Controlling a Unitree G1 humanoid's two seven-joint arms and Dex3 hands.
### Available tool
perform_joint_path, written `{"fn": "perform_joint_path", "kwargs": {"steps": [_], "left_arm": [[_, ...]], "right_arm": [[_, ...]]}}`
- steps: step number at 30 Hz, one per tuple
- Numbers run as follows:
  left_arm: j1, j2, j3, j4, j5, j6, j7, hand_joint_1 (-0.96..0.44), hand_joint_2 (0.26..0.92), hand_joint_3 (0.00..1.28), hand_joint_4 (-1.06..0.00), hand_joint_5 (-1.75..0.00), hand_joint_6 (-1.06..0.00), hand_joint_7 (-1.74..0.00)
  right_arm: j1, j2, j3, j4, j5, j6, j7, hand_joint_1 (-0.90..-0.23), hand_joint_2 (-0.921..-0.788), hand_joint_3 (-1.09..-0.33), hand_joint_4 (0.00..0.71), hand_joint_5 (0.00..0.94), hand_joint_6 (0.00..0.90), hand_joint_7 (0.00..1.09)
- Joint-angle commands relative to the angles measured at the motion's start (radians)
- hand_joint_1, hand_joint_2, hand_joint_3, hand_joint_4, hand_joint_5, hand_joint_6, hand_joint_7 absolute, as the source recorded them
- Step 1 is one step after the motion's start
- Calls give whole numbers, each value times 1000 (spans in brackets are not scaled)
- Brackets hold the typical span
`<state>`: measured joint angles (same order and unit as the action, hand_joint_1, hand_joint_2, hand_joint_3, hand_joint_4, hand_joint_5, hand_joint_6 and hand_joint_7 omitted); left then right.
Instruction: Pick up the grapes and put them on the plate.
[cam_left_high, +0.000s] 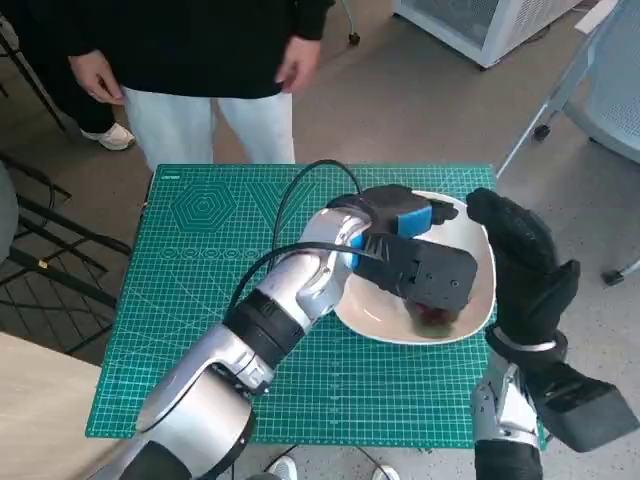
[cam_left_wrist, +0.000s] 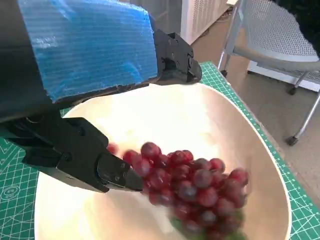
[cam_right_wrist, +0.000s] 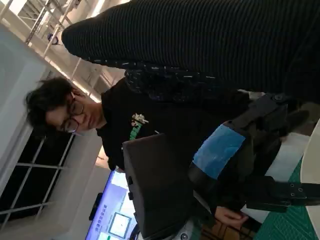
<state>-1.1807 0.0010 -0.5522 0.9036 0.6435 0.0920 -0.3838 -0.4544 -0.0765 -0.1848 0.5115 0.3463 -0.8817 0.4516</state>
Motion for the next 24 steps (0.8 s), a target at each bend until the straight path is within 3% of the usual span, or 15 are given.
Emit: {"fn": "perform_joint_path", "kwargs": {"steps": [1,11,15,19,21,24], "left_arm": [[29,22,-17,-17,22,-18,44,-325,799,37,-15,-1,-211,0],[145,150,15,-231,42,-32,111,-402,892,24,-40,-11,-217,-6],[258,209,92,-383,19,-50,217,-397,906,18,-101,-24,-253,-19],[384,225,235,-437,-118,-202,355,-395,916,20,-181,-25,-307,-32],[426,226,301,-431,-213,-293,362,-402,918,35,-204,-24,-321,-33],[477,219,391,-399,-390,-426,300,-429,920,85,-206,-15,-311,-22]], "right_arm": [[19,6,4,23,-3,-1,6,-698,-921,-663,348,1,206,259],[7,14,9,51,-4,-14,3,-699,-921,-659,350,2,215,249],[4,16,13,48,-8,-11,-2,-705,-921,-656,353,3,224,246],[-1,14,16,49,-11,-6,-3,-708,-921,-655,354,3,229,241],[-3,13,18,48,-11,-3,-2,-710,-921,-655,355,3,231,239],[-5,12,21,44,-11,1,-2,-712,-921,-655,355,3,233,236]]}}
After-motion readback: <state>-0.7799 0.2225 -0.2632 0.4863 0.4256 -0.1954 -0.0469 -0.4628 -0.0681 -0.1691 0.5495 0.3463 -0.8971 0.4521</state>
